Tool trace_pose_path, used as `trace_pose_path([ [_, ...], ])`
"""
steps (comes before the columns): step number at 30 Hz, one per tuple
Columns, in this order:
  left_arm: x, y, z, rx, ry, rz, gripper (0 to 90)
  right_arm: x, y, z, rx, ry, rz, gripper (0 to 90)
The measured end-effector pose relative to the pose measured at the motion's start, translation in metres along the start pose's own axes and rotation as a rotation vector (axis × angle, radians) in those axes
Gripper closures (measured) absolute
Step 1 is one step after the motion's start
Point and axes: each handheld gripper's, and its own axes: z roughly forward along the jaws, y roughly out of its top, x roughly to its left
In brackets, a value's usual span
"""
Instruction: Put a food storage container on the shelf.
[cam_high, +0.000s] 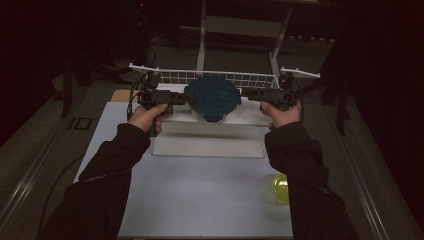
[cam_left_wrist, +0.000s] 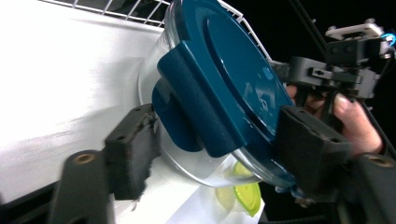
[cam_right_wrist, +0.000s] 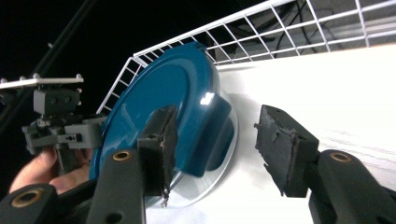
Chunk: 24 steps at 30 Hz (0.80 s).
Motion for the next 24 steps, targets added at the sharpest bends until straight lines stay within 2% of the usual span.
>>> trace_pose_path([
  [2, 0.001, 0.000, -0.003, -0.013, -0.006, 0.001, 22.6, 0.005, -0.002, -0.005, -0.008, -0.001, -0.031, 46.3],
  [4, -0.002, -0.002, -0.009, -0.042, 0.031, 0.041, 21.1, 0.011, -0.004, -0.009, -0.019, 0.000, -0.057, 46.9],
  [6, -0.005, -0.004, -0.015, -0.054, 0.026, 0.072, 21.0, 0.017, -0.009, -0.014, -0.025, 0.012, -0.083, 47.3],
  [7, -0.005, -0.004, -0.015, -0.054, 0.026, 0.072, 20.3, 0.019, -0.010, -0.016, -0.028, 0.015, -0.091, 47.8],
  [8, -0.007, -0.007, -0.017, -0.063, 0.038, 0.105, 20.3, 0.019, -0.010, -0.016, -0.028, 0.015, -0.091, 47.8],
  [10, -0.013, -0.014, -0.022, -0.064, 0.064, 0.170, 17.2, 0.026, -0.019, -0.020, -0.021, 0.033, -0.118, 49.5],
  [17, -0.028, -0.037, -0.033, -0.067, 0.086, 0.278, 13.6, 0.043, -0.039, -0.026, 0.013, 0.064, -0.188, 55.1],
  [19, -0.034, -0.047, -0.037, -0.068, 0.099, 0.325, 10.4, 0.047, -0.046, -0.025, 0.021, 0.072, -0.203, 58.1],
  [20, -0.034, -0.047, -0.037, -0.068, 0.099, 0.325, 8.6, 0.047, -0.046, -0.025, 0.021, 0.072, -0.203, 58.1],
  [21, -0.038, -0.056, -0.039, -0.071, 0.099, 0.360, 8.6, 0.049, -0.051, -0.025, 0.029, 0.081, -0.213, 58.3],
  [24, -0.041, -0.070, -0.041, -0.077, 0.090, 0.382, 1.5, 0.054, -0.065, -0.022, 0.048, 0.085, -0.248, 64.5],
])
